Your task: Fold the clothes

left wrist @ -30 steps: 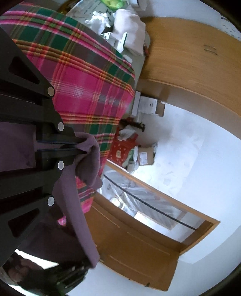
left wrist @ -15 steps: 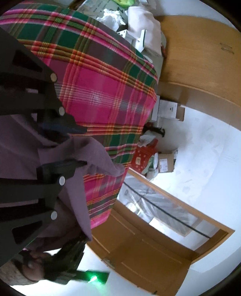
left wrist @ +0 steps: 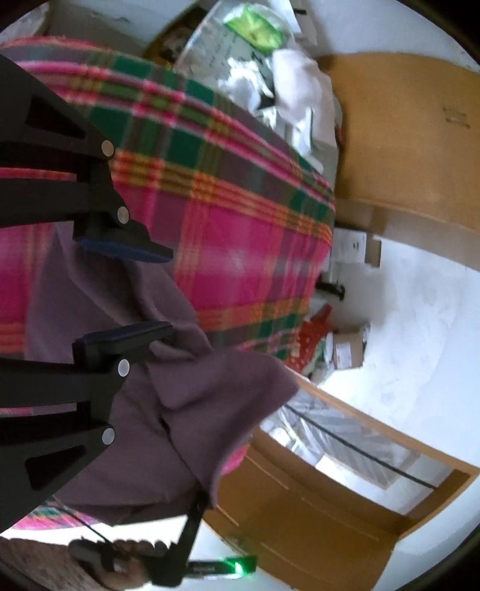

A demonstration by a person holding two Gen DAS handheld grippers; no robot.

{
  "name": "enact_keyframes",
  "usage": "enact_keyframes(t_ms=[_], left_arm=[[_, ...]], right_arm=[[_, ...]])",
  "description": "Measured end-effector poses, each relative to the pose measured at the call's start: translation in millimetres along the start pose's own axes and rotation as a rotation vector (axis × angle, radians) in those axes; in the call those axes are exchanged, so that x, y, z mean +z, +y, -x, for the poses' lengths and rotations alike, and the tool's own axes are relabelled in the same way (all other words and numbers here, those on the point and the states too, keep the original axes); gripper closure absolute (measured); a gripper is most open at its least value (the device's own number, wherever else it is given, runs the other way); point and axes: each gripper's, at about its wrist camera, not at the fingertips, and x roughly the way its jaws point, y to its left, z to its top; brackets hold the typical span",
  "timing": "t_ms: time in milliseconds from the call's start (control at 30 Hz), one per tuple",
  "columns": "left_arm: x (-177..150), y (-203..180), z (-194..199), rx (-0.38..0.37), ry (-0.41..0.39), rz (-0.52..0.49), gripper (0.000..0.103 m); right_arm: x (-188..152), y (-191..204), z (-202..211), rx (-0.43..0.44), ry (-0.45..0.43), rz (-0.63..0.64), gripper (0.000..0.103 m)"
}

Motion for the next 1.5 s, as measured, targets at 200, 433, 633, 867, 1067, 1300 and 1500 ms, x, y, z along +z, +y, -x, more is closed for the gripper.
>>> enact_keyframes(t_ms=[200,433,633,867,1067,1300,1500], left_arm=[[-22.9,11.1,4.9,0.04,0.016,-0.021,0.069],[-37.7,26.6,8.0,0.05,0.009,0.019,0.068],[-43.1,31.9,7.7,-0.003,0.011,0.03,0.068],[-44.8,27.8,-4.1,-0.024,0.048,-0.001,0.067],[-44.8,27.1,-20.6,-0.002,0.094,-0.015,0.067],[-38.7,24.1,-35.7,0.011,0.112,-0.039,0.067],[-28.5,23.6,-49.6,0.012,0.127,-0.028,0.067]], right_arm=[[-30.0,10.5,32.1,-0.001,-0.101,0.075,0.088],[-64.6,32.2,66.6,0.027,-0.23,0.148,0.087],[-99.9,59.3,75.8,0.159,-0.256,0.231,0.084],[-135.3,93.7,66.1,0.332,-0.206,0.356,0.07],[-162.4,131.0,47.0,0.465,-0.088,0.473,0.058],[-174.9,155.5,31.9,0.471,-0.036,0.559,0.047],[-178.4,157.2,32.1,0.424,-0.062,0.581,0.045]])
